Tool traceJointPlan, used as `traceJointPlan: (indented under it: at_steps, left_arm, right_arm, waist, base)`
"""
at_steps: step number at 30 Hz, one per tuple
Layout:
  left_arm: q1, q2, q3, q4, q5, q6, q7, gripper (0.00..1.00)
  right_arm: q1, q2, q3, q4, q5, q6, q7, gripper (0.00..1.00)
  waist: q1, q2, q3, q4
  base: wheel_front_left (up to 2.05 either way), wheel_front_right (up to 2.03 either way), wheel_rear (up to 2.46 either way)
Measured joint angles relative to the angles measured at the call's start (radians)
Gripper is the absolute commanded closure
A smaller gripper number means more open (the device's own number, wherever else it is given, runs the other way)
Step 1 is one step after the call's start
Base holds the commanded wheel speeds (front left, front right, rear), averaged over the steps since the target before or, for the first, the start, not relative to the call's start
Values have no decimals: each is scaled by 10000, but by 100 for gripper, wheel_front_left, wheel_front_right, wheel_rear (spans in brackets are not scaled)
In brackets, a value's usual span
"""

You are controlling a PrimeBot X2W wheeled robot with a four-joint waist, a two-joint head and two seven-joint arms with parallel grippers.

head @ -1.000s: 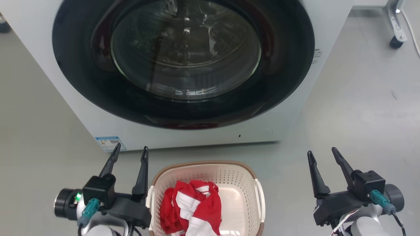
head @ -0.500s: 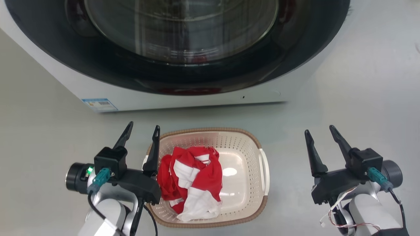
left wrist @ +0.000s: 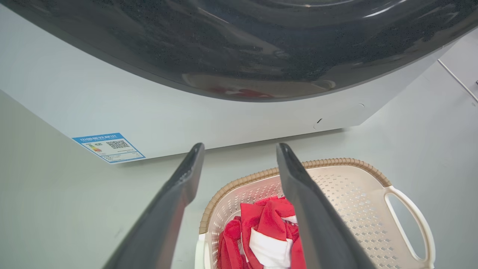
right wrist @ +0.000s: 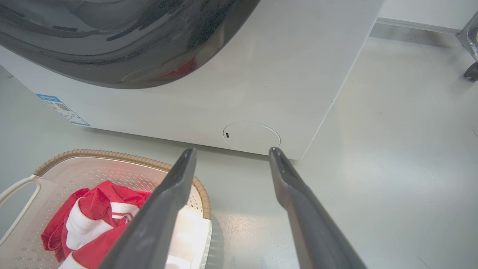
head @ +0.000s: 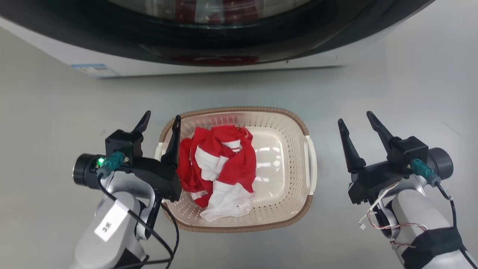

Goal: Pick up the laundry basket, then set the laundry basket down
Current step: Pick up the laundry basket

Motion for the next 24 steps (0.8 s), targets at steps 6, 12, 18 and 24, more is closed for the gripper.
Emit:
traceJointPlan:
  at_steps: [6, 12, 18, 24]
  left_arm:
    - [-613, -6, 29, 499, -50, -253, 81, 0]
    - [-1191, -17, 113, 1300, -278, -426, 82, 0]
    - [-1438, -35, 184, 2197, -351, -529, 77, 0]
    - [-1594, -132, 184, 3010, -454, -792, 69, 0]
  right_arm:
    - [-556, 54, 128, 222, -65, 105, 15, 0]
    - [-1029, 132, 247, 654, -123, 276, 42, 0]
    - [-1298, 314, 349, 1174, -130, 353, 36, 0]
    - [-1396, 443, 410, 1755, -125, 458, 29, 0]
  waist:
    - [0, 0, 750, 55]
    - [0, 1, 1601, 117]
    - [0, 1, 2223, 177]
    - [-2, -1, 2507, 230]
  base:
    - [0, 0, 0]
    - [0, 0, 0]
    - [0, 0, 0]
    - [0, 0, 0]
